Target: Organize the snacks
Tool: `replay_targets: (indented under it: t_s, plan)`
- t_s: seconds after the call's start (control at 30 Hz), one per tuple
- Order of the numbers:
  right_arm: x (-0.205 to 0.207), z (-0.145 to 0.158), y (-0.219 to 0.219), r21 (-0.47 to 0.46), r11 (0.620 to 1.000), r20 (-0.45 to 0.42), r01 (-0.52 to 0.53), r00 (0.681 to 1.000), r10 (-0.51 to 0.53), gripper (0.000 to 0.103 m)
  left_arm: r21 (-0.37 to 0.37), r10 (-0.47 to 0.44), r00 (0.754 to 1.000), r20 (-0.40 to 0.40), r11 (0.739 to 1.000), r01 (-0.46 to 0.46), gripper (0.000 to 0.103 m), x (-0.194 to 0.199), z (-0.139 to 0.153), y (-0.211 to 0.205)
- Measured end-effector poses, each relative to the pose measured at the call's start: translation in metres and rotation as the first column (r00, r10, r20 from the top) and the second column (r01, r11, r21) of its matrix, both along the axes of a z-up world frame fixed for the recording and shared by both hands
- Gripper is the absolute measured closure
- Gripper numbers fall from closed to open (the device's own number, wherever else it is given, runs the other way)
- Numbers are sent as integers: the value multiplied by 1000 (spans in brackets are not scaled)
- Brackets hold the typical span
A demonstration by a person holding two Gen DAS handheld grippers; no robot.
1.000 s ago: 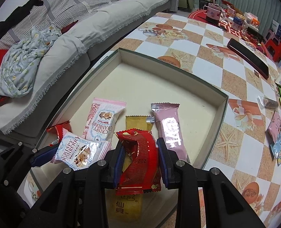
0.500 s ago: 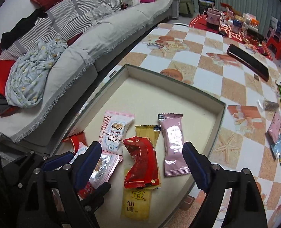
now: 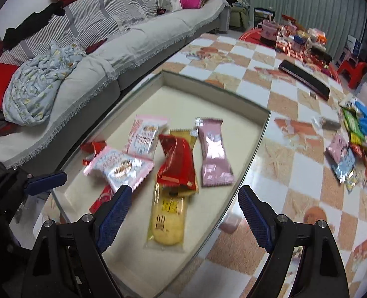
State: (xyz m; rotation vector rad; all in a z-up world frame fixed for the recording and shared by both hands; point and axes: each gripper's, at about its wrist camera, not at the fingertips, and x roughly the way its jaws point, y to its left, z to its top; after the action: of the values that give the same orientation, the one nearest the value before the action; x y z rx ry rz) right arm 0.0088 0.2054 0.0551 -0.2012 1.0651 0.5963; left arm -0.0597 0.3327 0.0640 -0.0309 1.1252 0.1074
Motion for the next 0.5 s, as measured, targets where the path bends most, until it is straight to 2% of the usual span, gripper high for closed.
replay_targets:
  t_s: [0.17, 0.3, 0.5]
  plan:
    - [-13, -8, -1, -31, 999, -23, -13, 1000, 12, 15, 10, 14, 1000, 11, 1000, -14, 18, -18, -2, -10]
    - [-22, -8, -1, -27, 999, -42, -23, 999, 22, 15, 103, 71, 997, 12, 992, -72, 18, -23, 1, -14]
    - [-27, -1, 1, -38, 999, -30, -33, 999, 32, 15, 41, 140, 989, 56, 989, -143, 18, -34, 10, -3]
